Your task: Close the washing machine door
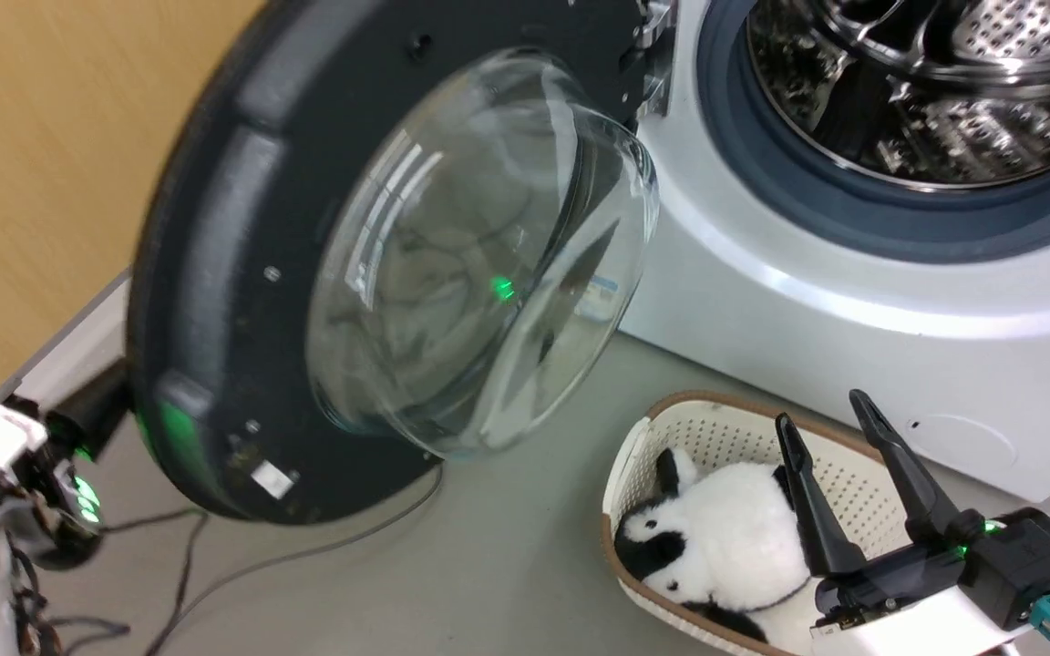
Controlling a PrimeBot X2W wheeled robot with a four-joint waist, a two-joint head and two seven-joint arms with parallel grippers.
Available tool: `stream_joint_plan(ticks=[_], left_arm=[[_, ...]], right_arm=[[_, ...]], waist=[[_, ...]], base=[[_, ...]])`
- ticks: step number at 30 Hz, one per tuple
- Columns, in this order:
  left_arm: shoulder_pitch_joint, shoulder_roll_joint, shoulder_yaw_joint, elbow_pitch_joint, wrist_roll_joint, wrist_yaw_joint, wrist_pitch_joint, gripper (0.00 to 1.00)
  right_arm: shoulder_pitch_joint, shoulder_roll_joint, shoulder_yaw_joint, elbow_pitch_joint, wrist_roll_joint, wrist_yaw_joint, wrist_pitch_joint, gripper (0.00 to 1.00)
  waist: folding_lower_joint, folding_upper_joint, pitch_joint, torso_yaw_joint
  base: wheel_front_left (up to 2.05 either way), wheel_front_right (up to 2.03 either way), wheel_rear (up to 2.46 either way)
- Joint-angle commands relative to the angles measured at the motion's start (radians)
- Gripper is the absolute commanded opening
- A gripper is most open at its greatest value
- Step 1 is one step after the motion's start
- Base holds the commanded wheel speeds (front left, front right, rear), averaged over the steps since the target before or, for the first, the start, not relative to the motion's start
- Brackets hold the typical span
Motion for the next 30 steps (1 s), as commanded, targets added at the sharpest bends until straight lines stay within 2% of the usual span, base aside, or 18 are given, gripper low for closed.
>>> stream_joint_plan(ticks=[1, 8, 15, 20, 30], left_arm=[[0.032, -0.023, -0.006, -0.028, -0.021, 0.006, 0.029, 0.00], [0.176, -0.072, -0.013, -0.190, -0.086, 0.064, 0.138, 0.00], [0.338, -0.162, -0.052, -0.348, -0.109, 0.095, 0.180, 0.00], [0.446, -0.213, -0.112, -0.430, -0.142, 0.090, 0.158, 0.00], [0.506, -0.225, -0.303, -0.463, -0.254, 0.033, 0.029, 0.00]], right_arm=[[0.001, 0.010, -0.007, 0.007, 0.006, -0.001, -0.005, 1.00], [0.026, 0.048, -0.041, 0.023, 0.027, -0.001, -0.005, 1.00], [0.063, 0.067, -0.070, 0.012, 0.030, -0.001, -0.005, 1.00], [0.076, 0.070, -0.071, 0.005, 0.029, -0.001, -0.005, 1.00], [0.063, 0.050, -0.073, -0.004, 0.023, -0.001, -0.005, 1.00]], waist=[[0.0000, 0.0000, -0.019, -0.008], [0.0000, 0.0000, -0.076, -0.056], [0.0000, 0.0000, -0.116, -0.141], [0.0000, 0.0000, -0.116, -0.237], [0.0000, 0.0000, -0.069, -0.421]], base=[[0.00, 0.00, 0.00], [0.00, 0.00, 0.00], [0.00, 0.00, 0.00], [0.00, 0.00, 0.00], [0.00, 0.00, 0.00]])
